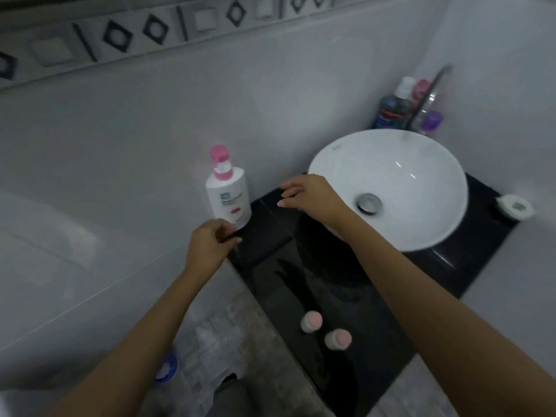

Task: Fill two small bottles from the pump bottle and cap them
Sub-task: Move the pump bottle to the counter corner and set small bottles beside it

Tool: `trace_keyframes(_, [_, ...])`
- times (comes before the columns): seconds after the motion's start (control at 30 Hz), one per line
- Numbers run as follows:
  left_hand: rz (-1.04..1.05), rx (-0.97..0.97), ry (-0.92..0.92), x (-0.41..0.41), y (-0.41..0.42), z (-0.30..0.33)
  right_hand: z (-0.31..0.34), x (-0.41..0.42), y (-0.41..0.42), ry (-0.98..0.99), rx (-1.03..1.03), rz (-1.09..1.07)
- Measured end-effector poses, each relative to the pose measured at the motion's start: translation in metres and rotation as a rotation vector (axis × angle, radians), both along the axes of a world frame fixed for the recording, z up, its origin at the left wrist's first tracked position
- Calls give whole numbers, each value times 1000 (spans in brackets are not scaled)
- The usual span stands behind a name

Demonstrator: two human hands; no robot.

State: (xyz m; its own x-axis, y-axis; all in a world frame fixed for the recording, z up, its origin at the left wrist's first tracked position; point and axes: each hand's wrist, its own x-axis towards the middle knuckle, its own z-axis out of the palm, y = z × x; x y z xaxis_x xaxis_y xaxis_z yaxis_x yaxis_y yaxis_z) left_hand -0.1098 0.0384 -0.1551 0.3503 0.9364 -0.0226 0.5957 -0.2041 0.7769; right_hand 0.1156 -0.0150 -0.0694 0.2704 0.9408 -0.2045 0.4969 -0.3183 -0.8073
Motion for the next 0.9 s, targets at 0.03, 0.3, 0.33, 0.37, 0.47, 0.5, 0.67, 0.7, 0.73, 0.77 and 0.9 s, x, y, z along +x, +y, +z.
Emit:
trace_keyframes(0.03, [-125,-69,-10,5,-12,1,3,4,-21,20,10,-33])
trace_keyframes(0.3, [-823,-229,43,47,-105,-8,-20,8,-187,0,-86,-254])
trace_keyframes(0.33, [-861,-230,70,50,-111,-10,-28,4,-201,-8,-111,-274])
trace_keyframes(0.37, [-886,-232,89,52,-115,-11,-36,-1,-213,-15,-137,-286])
trace_keyframes(0.47, [-911,-241,124,55,-121,-15,-57,-18,-237,-59,-209,-272])
trace_keyframes(0.5, [-915,-234,139,55,-122,-17,-63,-24,-242,-64,-233,-262])
trace_keyframes(0.67, [-856,-200,165,51,-127,-24,-89,-55,-249,-80,-287,-330])
trace_keyframes(0.7, [-839,-195,159,51,-128,-25,-92,-60,-248,-89,-272,-360])
trace_keyframes(0.73, [-824,-191,155,50,-129,-26,-95,-63,-247,-101,-263,-386])
trace_keyframes(0.77, [-809,-188,150,50,-129,-27,-97,-66,-246,-113,-255,-407])
trace_keyframes(0.9, [-767,-168,129,51,-132,-31,-102,-70,-244,-120,-238,-458])
